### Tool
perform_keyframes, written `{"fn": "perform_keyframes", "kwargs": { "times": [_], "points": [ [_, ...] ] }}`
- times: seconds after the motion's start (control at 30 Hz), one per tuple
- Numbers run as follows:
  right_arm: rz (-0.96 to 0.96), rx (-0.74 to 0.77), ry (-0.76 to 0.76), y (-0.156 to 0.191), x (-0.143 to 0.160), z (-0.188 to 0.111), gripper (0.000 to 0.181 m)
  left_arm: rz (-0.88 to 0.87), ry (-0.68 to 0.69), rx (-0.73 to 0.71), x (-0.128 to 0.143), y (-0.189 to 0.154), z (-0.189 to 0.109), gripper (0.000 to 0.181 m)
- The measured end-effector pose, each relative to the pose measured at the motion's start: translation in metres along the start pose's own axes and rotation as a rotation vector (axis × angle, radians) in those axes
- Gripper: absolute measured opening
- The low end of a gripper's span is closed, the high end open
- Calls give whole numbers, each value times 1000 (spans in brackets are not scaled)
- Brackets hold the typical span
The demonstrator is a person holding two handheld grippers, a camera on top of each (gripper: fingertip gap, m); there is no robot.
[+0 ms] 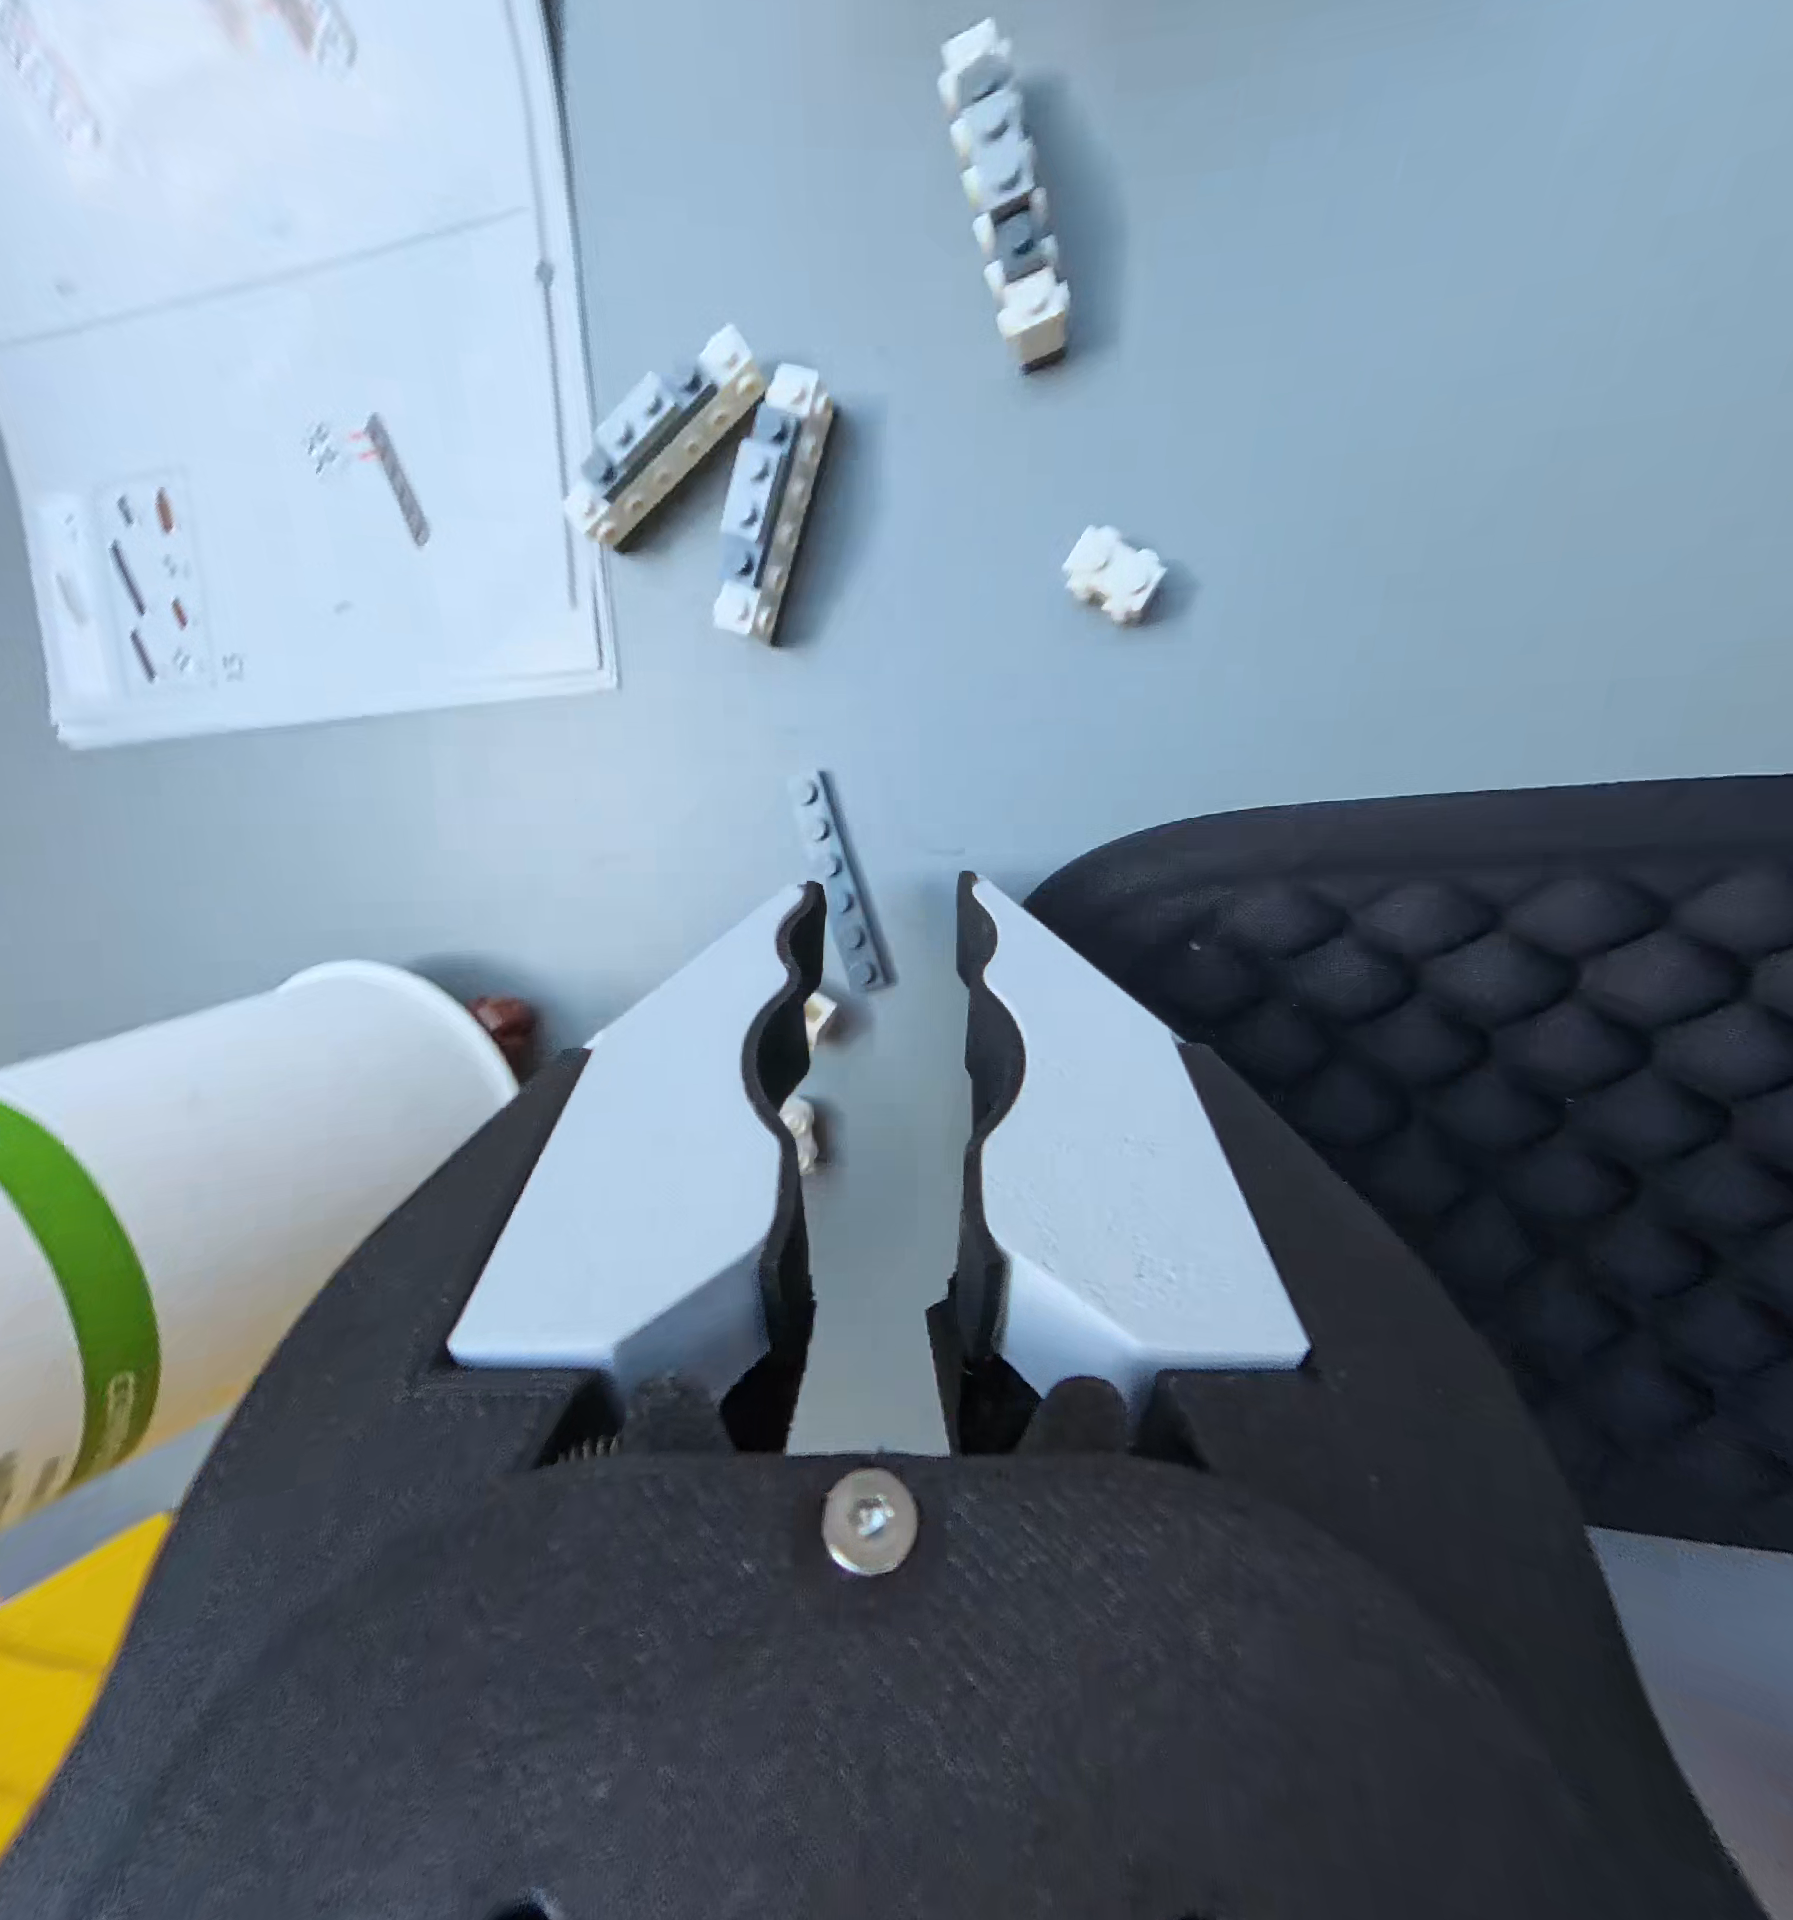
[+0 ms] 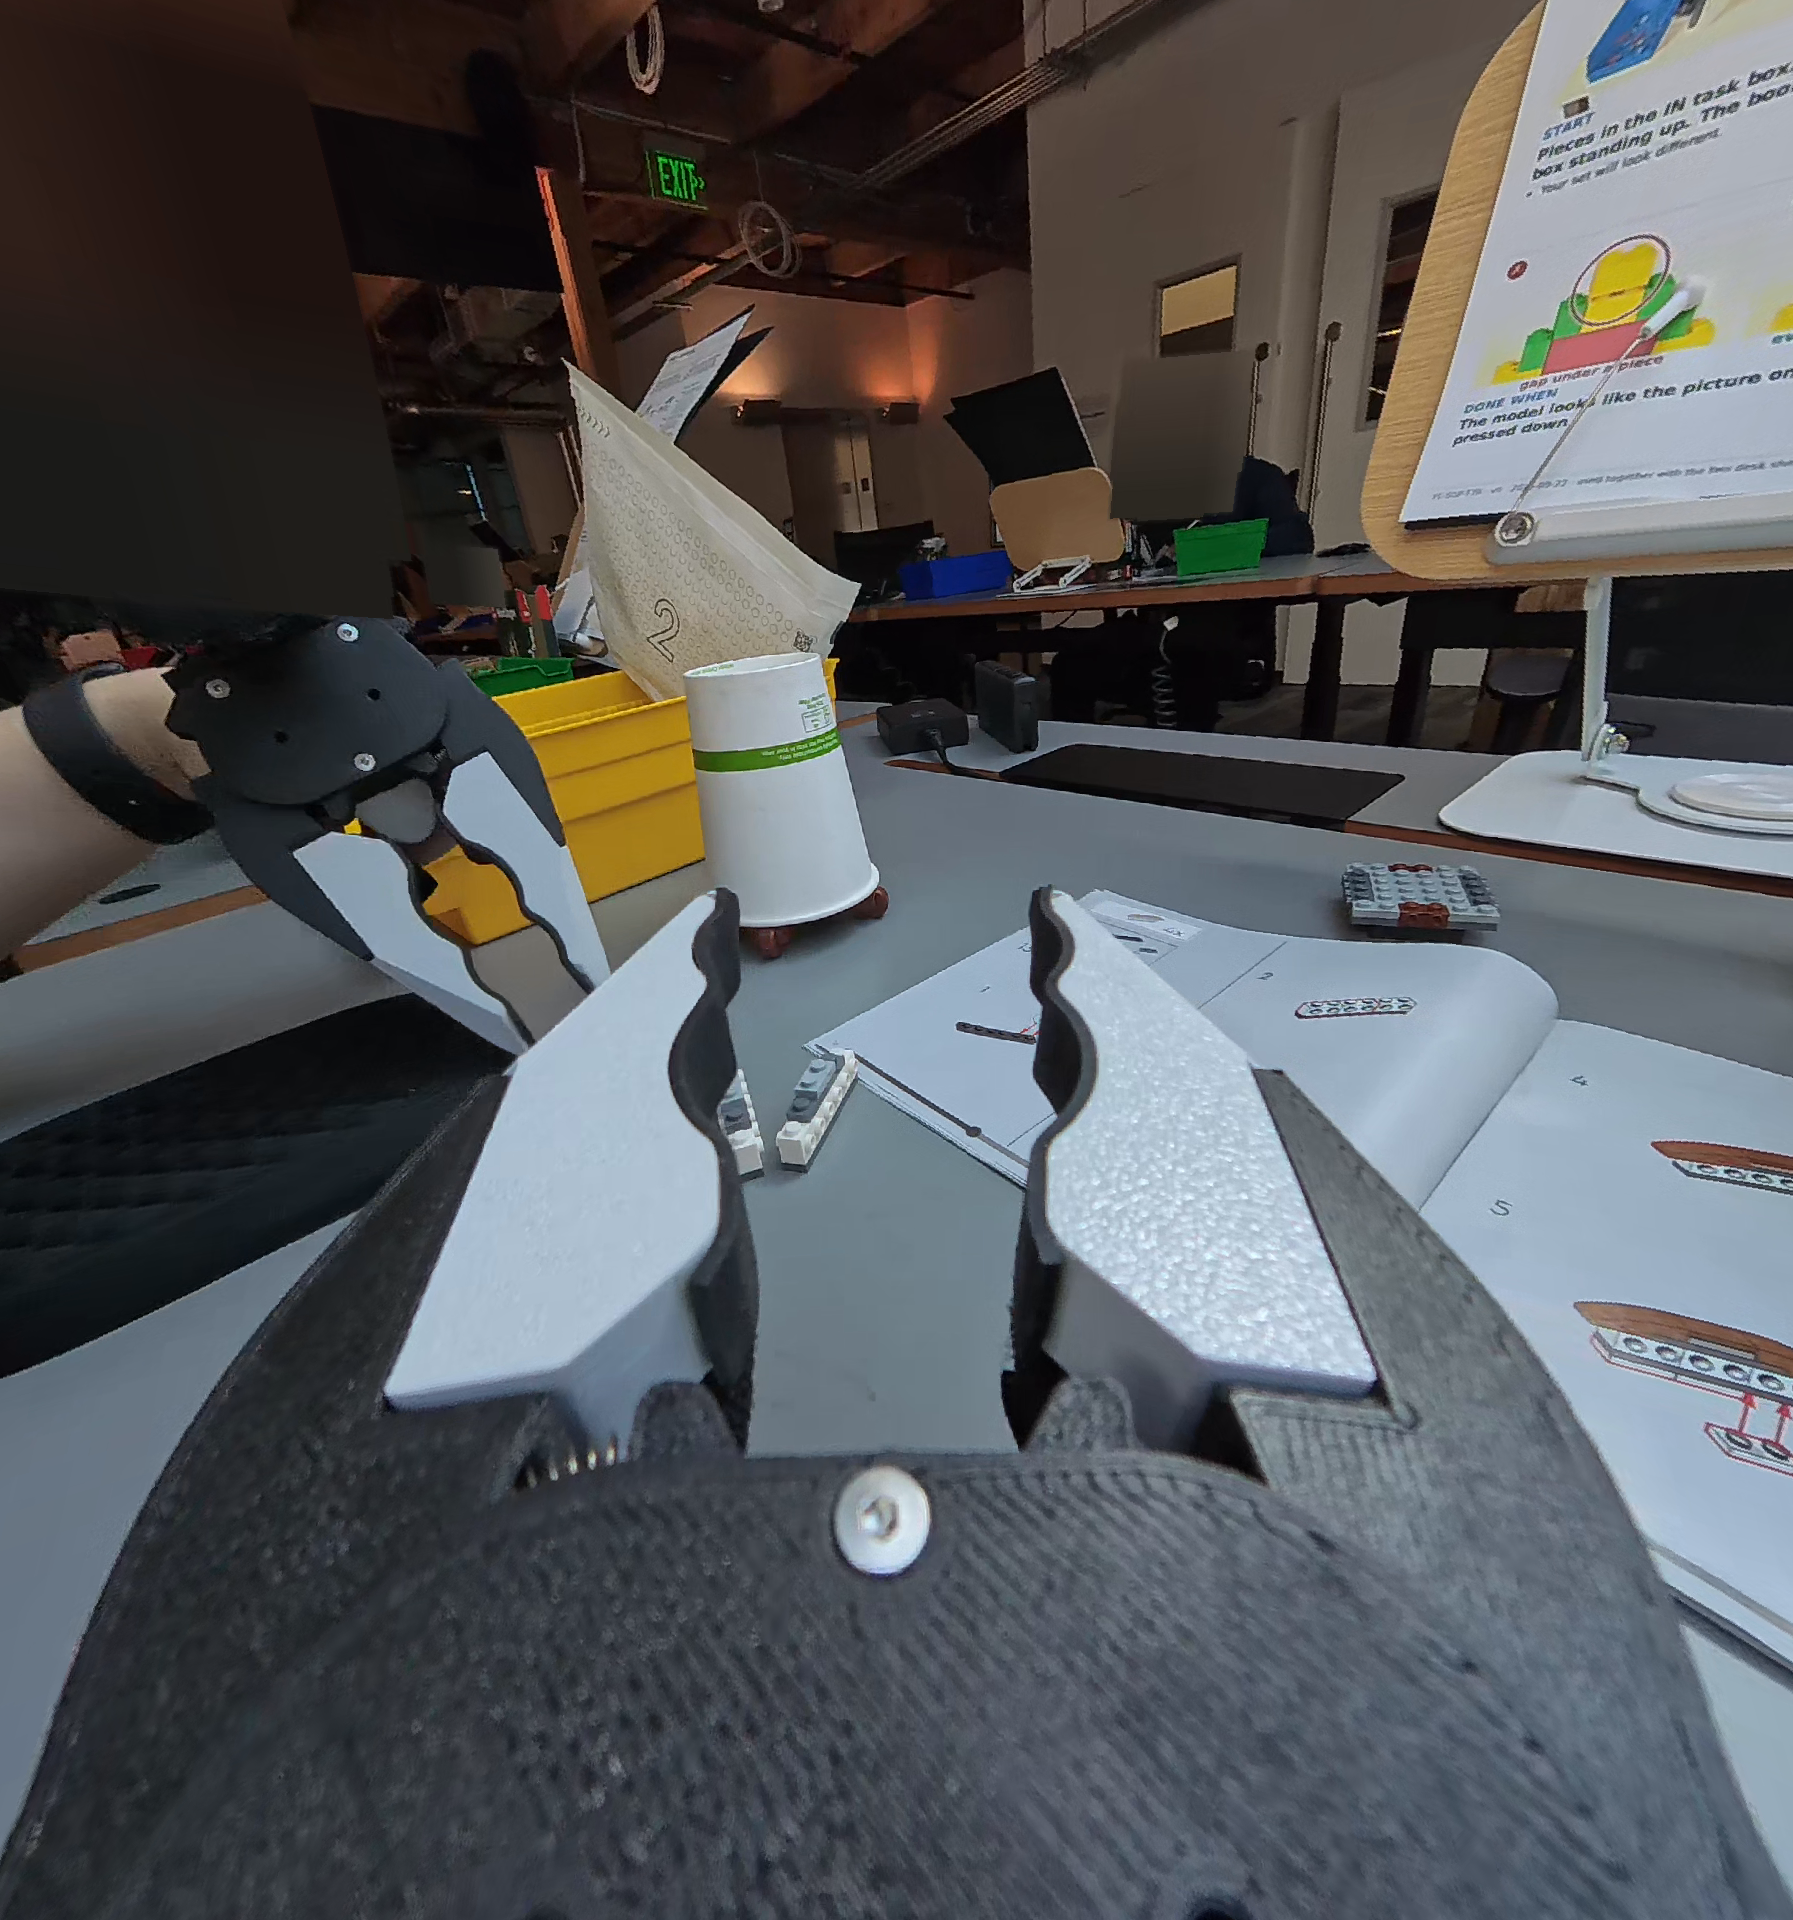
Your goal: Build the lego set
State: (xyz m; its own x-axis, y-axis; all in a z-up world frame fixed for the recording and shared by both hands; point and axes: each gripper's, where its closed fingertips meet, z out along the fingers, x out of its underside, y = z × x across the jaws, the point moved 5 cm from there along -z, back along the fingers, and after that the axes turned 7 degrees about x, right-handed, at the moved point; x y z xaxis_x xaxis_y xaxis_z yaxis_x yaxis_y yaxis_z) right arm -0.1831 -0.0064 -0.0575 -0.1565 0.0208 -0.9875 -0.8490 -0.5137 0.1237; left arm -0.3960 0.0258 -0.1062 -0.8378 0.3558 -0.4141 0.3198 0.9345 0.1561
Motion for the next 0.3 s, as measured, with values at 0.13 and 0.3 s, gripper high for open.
{"fn": "perform_keyframes", "kwargs": {
  "times": [0.13,0.3],
  "points": [
    [56,-18,-5,-1,0,0,56,-120,-13,-48,7,6,-1,20],
    [102,-33,-20,-1,-2,-4,56,-160,20,-90,8,15,9,18]
  ]
}}
